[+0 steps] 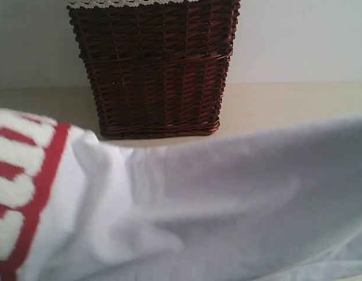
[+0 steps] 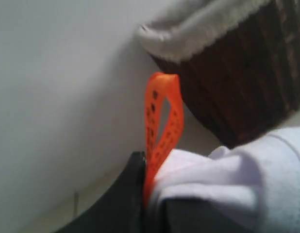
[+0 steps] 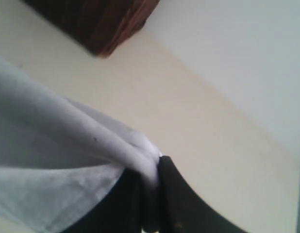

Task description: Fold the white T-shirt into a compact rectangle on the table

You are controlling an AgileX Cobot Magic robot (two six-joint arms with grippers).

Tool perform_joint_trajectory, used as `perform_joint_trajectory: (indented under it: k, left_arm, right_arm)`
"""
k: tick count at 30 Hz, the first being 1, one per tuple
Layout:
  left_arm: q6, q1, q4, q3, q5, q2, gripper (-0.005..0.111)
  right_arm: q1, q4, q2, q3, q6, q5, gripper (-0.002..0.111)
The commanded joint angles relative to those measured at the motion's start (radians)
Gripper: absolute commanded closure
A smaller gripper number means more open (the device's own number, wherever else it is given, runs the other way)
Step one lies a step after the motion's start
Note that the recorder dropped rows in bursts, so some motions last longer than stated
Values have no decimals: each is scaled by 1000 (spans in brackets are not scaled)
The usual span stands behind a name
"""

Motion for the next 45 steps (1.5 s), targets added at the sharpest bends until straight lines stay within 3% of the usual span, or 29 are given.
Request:
perform_joint_trajectory:
  k: [1, 6, 10, 15, 18, 21, 26, 31, 33, 40, 43, 45]
  left_arm:
    - [14, 3, 7, 215, -147, 116, 107]
    - [145, 3, 8, 364, -477, 278, 107]
    - [180, 3, 6, 408, -709, 423, 107]
    - [180, 3, 10, 407, -920, 611, 107]
    - [177, 3, 40, 390, -979, 687, 105]
    - [177, 3, 90, 360, -988, 747, 89]
    - [177, 3, 92, 336, -1043, 832, 53]
    - [177, 3, 92, 336, -1109, 870, 46]
    - [177, 3, 92, 336, -1124, 871, 46]
    - [177, 3, 85, 336, -1192, 871, 46]
    - [164, 3, 80, 336, -1219, 868, 49]
    - [91, -4, 80, 336, -1212, 854, 59]
  right_arm:
    - [-4, -68, 162, 180, 5, -151, 108]
    - [-4, -92, 369, 248, 9, -446, 108]
    - [-4, -92, 519, 248, 58, -650, 108]
    - [-4, -116, 695, 246, 65, -777, 108]
    - [-4, -141, 760, 246, 65, -916, 108]
    - [-4, -141, 799, 246, 67, -1053, 106]
    - [-4, -141, 841, 231, 58, -1157, 88]
    - [-6, -141, 861, 195, 58, -1162, 62]
    - [-6, -141, 861, 184, 58, -1160, 58]
    - [-35, -102, 861, 172, 58, -1139, 62]
    - [-35, -63, 861, 172, 58, -1118, 77]
    - [-35, -63, 861, 172, 58, -1105, 91]
